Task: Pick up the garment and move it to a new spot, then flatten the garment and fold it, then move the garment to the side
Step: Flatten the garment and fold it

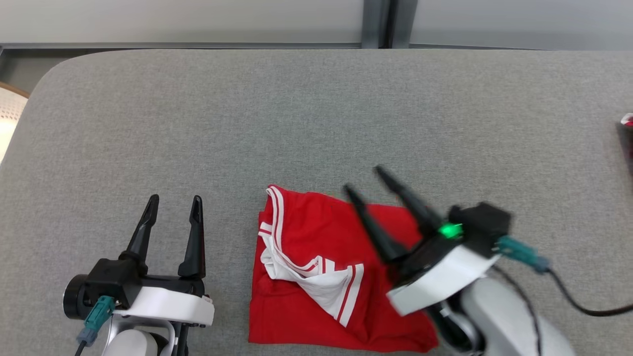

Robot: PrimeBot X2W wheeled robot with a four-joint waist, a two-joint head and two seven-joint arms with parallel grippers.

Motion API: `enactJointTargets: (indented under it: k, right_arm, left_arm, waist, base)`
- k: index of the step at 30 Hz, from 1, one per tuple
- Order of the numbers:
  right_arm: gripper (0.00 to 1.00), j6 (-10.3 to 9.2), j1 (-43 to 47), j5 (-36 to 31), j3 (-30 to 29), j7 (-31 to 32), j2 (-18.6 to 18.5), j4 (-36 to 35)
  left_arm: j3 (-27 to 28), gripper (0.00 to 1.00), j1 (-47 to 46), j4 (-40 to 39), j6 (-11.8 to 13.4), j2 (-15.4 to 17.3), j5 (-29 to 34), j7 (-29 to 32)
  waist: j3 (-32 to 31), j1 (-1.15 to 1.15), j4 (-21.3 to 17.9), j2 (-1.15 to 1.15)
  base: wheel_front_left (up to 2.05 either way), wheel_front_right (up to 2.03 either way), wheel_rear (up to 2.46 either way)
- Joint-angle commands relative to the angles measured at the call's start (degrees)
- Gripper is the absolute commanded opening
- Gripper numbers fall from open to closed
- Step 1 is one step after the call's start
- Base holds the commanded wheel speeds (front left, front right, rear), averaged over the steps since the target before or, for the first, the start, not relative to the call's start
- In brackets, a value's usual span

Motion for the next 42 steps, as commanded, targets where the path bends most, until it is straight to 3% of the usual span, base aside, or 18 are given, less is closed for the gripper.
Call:
enactJointTargets:
  k: [1,12,19,28,42]
  right_arm:
    - [1.00,-0.01,0.8,-1.0,-2.9,-1.4,-1.1,-0.5]
    - [1.00,-0.01,11.6,-9.4,-26.9,-0.9,-5.9,-4.4]
    - [1.00,-0.01,20.8,-13.9,-37.2,2.9,-6.2,-10.0]
    - [1.00,-0.01,25.0,-15.8,-39.7,6.7,-4.5,-16.3]
    - [1.00,-0.01,25.2,-16.5,-39.2,7.7,-3.9,-16.2]
  left_arm:
    - [0.3,1.00,-0.9,0.1,-0.4,0.6,0.6,-0.2]
    - [1.2,1.00,0.7,0.5,-0.5,2.2,1.2,-0.2]
    - [1.1,1.00,2.6,0.4,-0.3,3.1,1.0,0.3]
    - [1.1,1.00,3.3,-0.8,0.5,3.9,0.7,1.3]
    - [0.3,1.00,3.1,-1.6,1.1,4.0,0.3,1.8]
  waist:
    - [-0.3,0.00,-0.6,0.00]
    - [-2.6,0.00,-3.2,0.00]
    - [-4.4,0.00,-4.4,0.00]
    - [-4.7,0.00,-4.9,0.00]
    - [-5.1,0.00,-4.4,0.00]
  base:
    - [0.00,0.00,0.00]
    - [0.00,0.00,0.00]
    - [0.00,0.00,0.00]
    - [0.00,0.00,0.00]
    - [0.00,0.00,0.00]
